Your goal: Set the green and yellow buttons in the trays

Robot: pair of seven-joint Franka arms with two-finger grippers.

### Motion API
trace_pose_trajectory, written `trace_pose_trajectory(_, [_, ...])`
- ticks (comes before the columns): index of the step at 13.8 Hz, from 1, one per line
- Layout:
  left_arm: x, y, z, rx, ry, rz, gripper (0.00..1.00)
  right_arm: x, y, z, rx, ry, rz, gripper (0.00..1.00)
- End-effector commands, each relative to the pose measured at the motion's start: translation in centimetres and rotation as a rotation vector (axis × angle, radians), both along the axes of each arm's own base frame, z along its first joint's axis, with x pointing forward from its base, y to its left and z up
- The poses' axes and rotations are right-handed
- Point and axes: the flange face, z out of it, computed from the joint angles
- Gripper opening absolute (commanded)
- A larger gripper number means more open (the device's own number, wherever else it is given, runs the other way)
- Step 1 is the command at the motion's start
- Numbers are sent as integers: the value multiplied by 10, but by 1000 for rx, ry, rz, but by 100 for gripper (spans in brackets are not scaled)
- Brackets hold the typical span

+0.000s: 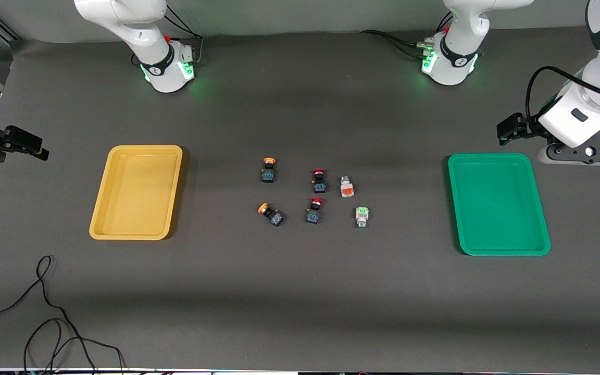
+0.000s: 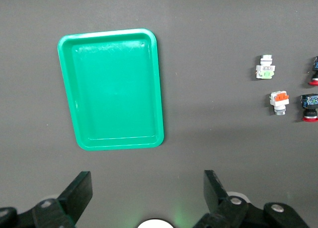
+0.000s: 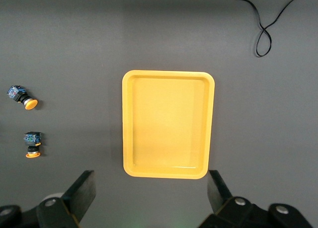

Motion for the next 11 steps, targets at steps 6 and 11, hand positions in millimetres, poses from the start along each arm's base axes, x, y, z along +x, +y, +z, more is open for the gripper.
trace_pose_trajectory(6, [-1,1,4,-6,17,4,100,-4,2,3,-21,5,20,100])
trace_pose_trajectory(11, [0,5,4,-7,19,7,99,-17,73,-1,-19,20,48,100])
